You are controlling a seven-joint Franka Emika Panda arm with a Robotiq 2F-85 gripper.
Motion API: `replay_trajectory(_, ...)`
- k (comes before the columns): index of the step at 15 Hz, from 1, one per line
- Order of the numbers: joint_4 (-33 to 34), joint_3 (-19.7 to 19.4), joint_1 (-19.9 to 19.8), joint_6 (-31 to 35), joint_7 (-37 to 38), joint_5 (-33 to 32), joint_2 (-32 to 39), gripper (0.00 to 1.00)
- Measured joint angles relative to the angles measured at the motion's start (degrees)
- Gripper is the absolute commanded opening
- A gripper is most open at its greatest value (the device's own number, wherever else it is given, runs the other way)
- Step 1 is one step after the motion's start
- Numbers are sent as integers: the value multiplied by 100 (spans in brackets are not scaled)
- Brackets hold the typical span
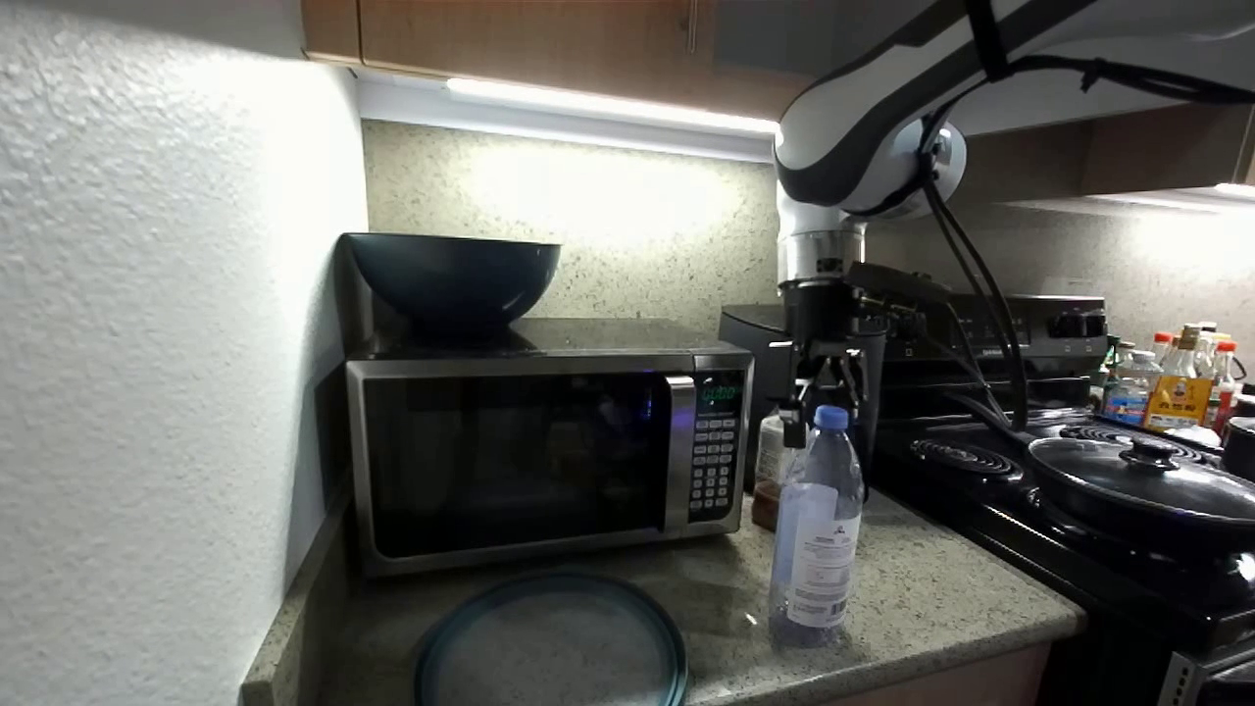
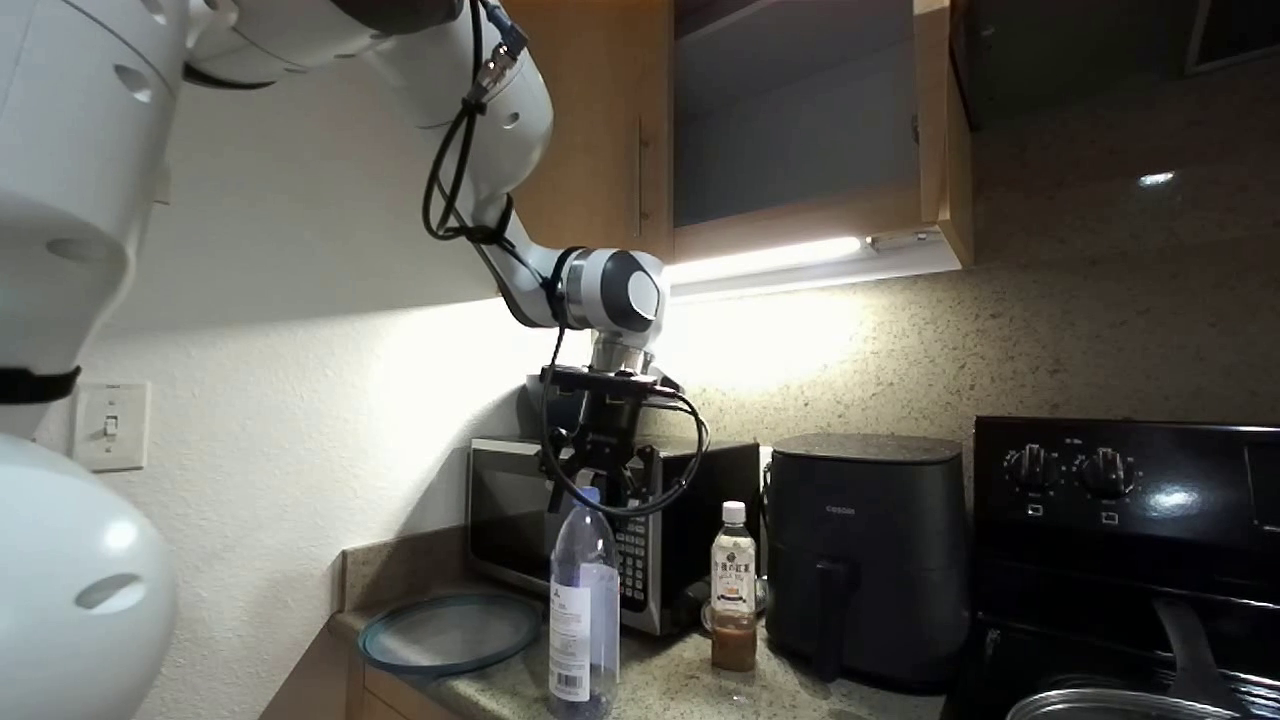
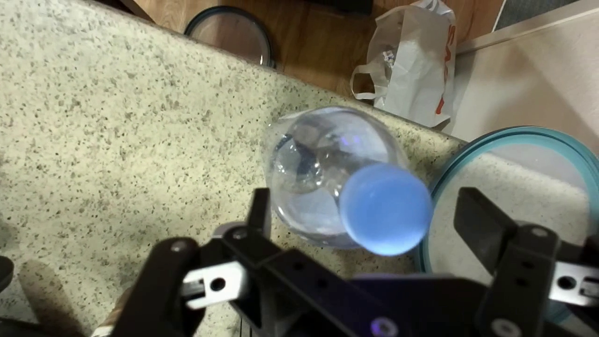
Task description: Put the water bottle on the bottom shelf of the open cabinet
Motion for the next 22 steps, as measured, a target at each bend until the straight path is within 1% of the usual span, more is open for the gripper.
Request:
replay_trajectory(3,-279,0,0,94,101,131,-204,100)
replay_trajectory(4,-365,0,0,143,108,165,-270,75)
replay_trajectory(5,-441,0,0,186,108,194,-335,74)
replay_trajectory(10,-673,-7,0,349,108,276,-535,39)
replay_trajectory(14,-685,-17,-1,363,108,280,-587,20)
replay_trajectory(18,-685,-34,-4,385,108,286,-610,13)
replay_trajectory(22,-685,-56,-11,494,122,275,-665,13)
